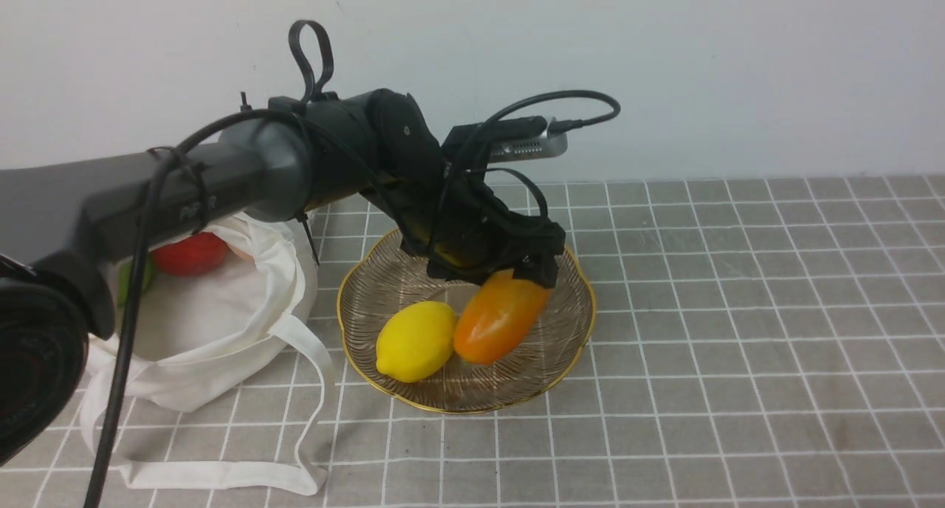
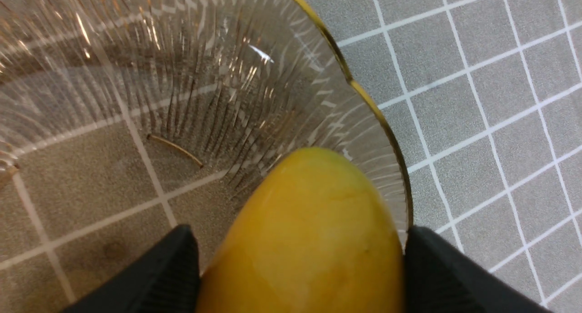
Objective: Take the fruit out of the bag on the grey coffee tablecloth and place them on the plate.
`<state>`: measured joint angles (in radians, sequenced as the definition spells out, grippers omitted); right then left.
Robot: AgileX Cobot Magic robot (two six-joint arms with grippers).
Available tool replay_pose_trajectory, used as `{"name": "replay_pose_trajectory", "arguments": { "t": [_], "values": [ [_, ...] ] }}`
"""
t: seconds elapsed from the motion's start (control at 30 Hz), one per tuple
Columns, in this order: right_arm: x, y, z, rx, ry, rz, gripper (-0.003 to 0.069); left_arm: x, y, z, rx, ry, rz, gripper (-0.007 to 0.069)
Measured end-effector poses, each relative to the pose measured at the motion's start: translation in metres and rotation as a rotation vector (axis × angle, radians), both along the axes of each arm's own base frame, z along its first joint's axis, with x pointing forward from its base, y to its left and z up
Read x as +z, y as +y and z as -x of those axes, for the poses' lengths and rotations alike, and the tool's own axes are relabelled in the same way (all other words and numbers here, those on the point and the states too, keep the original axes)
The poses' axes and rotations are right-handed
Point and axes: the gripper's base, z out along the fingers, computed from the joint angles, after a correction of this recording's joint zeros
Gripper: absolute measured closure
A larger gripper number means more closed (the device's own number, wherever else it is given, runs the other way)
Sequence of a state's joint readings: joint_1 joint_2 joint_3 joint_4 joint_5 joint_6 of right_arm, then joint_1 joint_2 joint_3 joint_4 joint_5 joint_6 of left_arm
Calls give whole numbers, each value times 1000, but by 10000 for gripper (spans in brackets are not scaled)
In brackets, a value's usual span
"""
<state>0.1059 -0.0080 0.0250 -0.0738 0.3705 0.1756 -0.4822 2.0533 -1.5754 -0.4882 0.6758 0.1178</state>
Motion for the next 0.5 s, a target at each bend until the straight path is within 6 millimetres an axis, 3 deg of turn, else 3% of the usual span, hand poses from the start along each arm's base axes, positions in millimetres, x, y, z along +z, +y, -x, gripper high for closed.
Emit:
{"name": "replay_pose_trajectory", "arguments": {
  "t": [0.23,0.33,0.4,0.5],
  "values": [
    [0,0,0,0,0,0,671,1,1,1,-9,-4,-13,93],
    [0,0,0,0,0,0,671,13,5,3,-14,-25,-13,105],
    [0,0,0,0,0,0,671,27,11,4,-12,-47,-14,148],
    [0,0,0,0,0,0,671,65,33,9,10,-113,-21,310]
  ]
}}
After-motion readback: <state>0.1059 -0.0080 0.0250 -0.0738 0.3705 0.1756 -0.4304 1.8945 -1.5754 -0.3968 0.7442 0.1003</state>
